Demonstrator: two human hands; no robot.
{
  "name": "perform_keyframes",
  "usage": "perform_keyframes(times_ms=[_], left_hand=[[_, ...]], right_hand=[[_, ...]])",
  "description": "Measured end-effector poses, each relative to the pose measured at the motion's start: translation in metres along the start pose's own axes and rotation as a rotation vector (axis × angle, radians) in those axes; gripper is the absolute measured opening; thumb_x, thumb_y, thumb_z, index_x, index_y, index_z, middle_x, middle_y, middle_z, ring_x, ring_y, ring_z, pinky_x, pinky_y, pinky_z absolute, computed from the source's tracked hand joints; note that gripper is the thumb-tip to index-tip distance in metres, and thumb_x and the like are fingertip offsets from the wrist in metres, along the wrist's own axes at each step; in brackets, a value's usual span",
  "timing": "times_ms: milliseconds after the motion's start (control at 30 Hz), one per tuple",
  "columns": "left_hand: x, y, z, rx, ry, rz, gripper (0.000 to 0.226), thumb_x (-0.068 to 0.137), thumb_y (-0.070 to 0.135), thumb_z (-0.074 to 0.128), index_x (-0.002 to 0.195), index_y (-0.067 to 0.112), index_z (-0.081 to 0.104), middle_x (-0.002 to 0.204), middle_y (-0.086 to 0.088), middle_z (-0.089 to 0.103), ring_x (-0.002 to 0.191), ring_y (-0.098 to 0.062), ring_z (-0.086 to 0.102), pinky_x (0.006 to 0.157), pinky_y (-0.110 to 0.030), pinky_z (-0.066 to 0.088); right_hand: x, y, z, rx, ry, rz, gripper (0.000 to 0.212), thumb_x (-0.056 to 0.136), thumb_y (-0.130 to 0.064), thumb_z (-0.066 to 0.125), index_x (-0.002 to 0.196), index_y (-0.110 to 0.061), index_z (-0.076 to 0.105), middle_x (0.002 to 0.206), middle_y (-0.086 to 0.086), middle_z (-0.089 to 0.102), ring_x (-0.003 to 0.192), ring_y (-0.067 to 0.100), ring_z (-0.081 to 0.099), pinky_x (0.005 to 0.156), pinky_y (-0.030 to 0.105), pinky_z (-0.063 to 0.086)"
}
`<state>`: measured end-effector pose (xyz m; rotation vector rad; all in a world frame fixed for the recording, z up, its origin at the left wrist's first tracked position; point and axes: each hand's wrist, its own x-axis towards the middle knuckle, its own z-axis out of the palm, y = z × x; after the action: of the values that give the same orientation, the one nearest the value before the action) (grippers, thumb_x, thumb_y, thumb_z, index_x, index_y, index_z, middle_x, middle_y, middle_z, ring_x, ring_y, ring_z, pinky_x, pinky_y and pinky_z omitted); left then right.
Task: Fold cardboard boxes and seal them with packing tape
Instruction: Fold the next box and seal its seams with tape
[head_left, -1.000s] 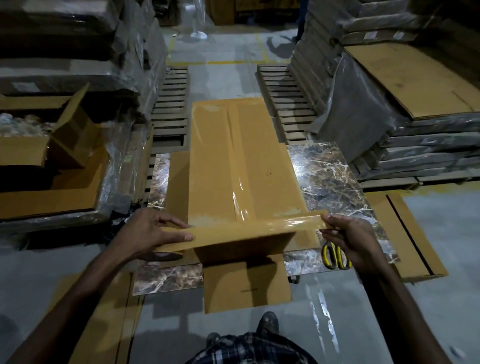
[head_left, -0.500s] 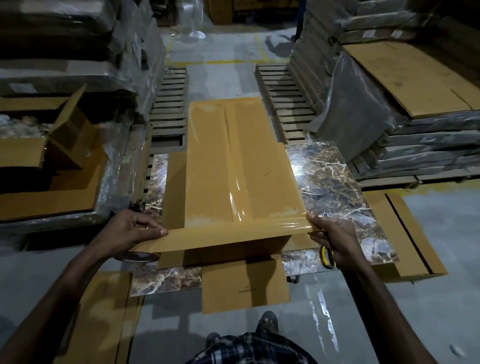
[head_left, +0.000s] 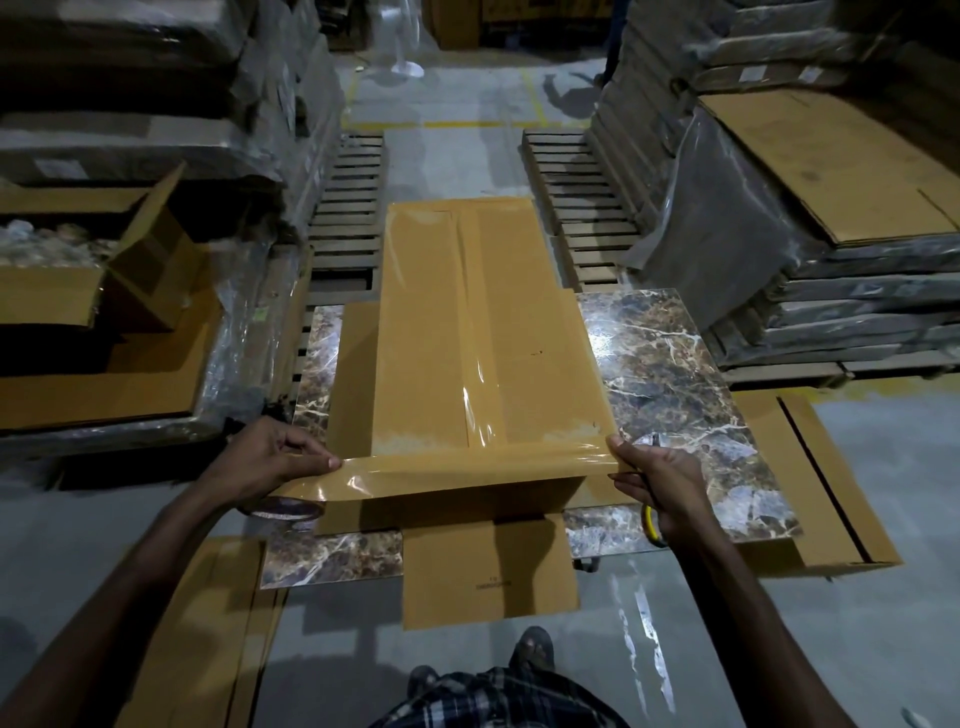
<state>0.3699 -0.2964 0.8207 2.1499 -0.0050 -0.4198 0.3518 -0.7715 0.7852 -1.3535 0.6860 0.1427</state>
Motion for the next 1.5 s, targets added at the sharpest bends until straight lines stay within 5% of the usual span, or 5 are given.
perform_keyframes(times_ms=[767,1000,1167,1400,1500], left_hand=[[0.022,0.000,0.031,0.120,-0.012,-0.017,0.020,0.082,0.011,0.086,0.073,0.028,0.084,0.080,0.009,0.080,0.076,-0.007,0.074,0.078,-0.031,0.055],[0.022,-0.003,0.032,0.117,-0.003,-0.022,0.021,0.082,0.013,0.086,0.075,0.033,0.084,0.081,0.009,0.080,0.078,-0.009,0.075,0.080,-0.036,0.059],[0.024,-0.003,0.034,0.129,-0.008,-0.013,0.017,0.082,0.011,0.086,0.075,0.027,0.085,0.080,0.009,0.080,0.078,-0.009,0.075,0.080,-0.036,0.059],[0.019,-0.001,0.060,0.016,0.024,-0.076,0.016,0.083,0.016,0.086,0.075,0.029,0.083,0.085,0.013,0.079,0.085,-0.006,0.074,0.085,-0.032,0.054],[0.019,0.006,0.089,-0.015,0.031,-0.095,0.007,0.085,0.023,0.085,0.080,0.027,0.082,0.086,0.018,0.079,0.090,-0.006,0.073,0.093,-0.032,0.053]], right_hand=[[0.008,0.010,-0.002,-0.079,-0.024,0.144,0.038,0.075,-0.040,0.090,0.102,-0.017,0.077,0.090,-0.002,0.079,0.057,0.014,0.053,0.049,0.023,0.049],[-0.007,0.031,0.004,-0.073,0.295,-0.251,0.040,0.095,-0.034,0.074,0.133,-0.022,0.065,0.131,-0.003,0.067,0.119,0.017,0.064,0.102,0.042,0.053],[-0.041,0.034,0.028,-0.184,0.046,-0.395,0.056,0.103,-0.063,0.041,0.144,-0.029,0.060,0.139,-0.016,0.059,0.128,0.000,0.055,0.099,0.018,0.039],[-0.029,0.037,0.018,-0.296,0.097,-0.220,0.096,0.088,-0.089,0.028,0.148,-0.019,0.054,0.148,0.015,0.056,0.135,0.034,0.053,0.113,0.052,0.040],[-0.021,0.025,0.006,-0.472,0.278,-0.430,0.090,0.088,-0.089,0.030,0.142,-0.023,0.060,0.140,0.012,0.063,0.128,0.032,0.058,0.108,0.050,0.046]])
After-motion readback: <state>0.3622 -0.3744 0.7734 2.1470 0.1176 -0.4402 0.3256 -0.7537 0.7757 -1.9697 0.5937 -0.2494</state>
